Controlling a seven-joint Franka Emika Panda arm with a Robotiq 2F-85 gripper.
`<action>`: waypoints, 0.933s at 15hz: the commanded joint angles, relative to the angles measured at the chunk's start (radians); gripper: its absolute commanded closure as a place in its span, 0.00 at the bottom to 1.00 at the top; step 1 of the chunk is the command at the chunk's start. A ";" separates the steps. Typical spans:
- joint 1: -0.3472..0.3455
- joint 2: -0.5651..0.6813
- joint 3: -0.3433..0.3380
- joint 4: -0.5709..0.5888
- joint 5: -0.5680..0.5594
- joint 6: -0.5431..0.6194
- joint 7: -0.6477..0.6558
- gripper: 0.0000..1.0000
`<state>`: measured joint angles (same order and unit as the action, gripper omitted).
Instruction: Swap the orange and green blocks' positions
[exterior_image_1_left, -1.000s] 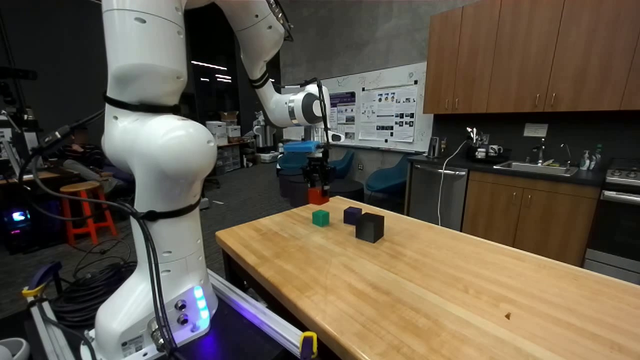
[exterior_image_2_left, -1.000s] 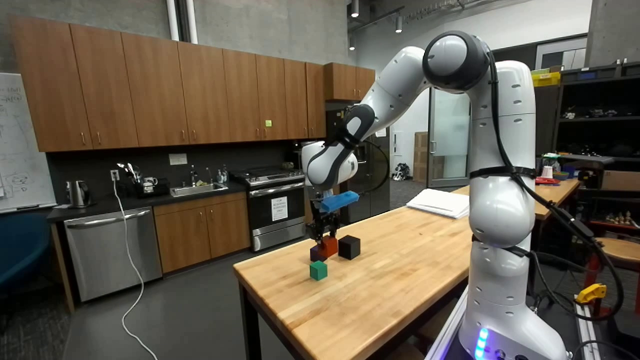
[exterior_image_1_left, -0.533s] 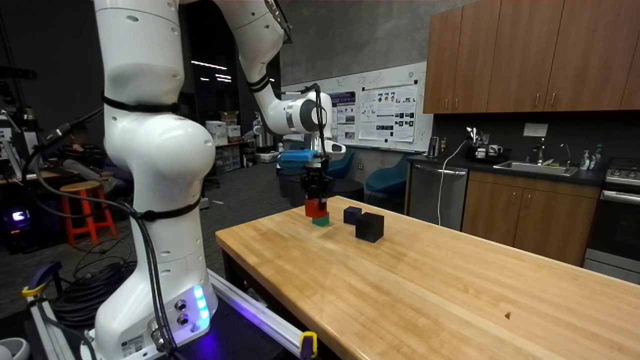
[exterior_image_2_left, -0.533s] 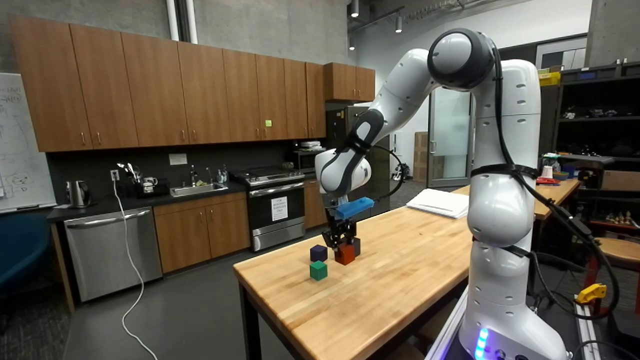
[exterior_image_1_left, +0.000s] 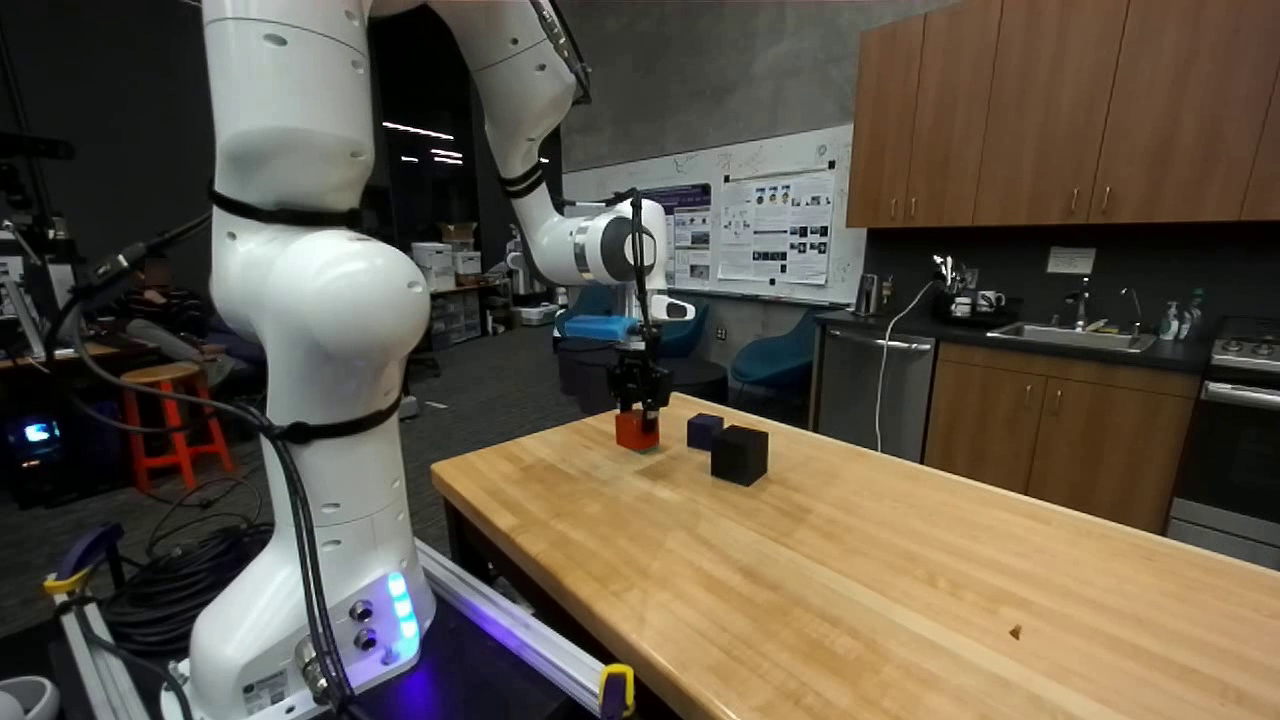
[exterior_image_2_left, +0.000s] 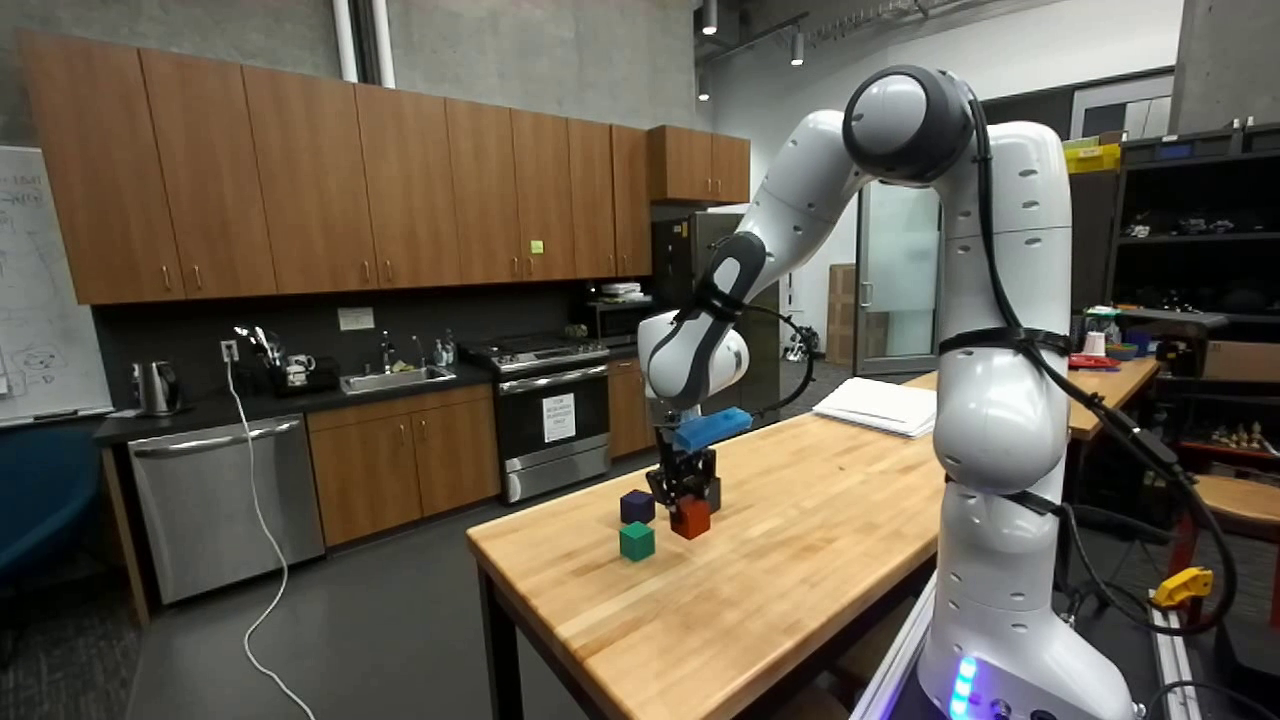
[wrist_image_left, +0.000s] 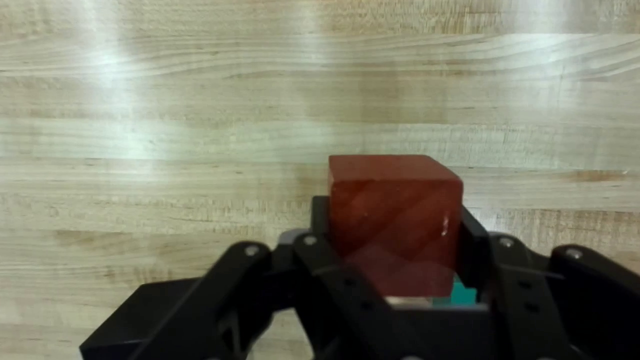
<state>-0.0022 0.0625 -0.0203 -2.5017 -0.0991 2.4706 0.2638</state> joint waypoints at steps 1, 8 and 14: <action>-0.001 0.035 -0.008 0.007 0.001 0.045 0.018 0.56; 0.020 0.014 0.003 0.026 0.009 0.047 0.043 0.00; 0.057 0.042 0.033 0.104 0.001 0.050 0.043 0.00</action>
<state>0.0376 0.0958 0.0004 -2.4288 -0.0974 2.5236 0.2926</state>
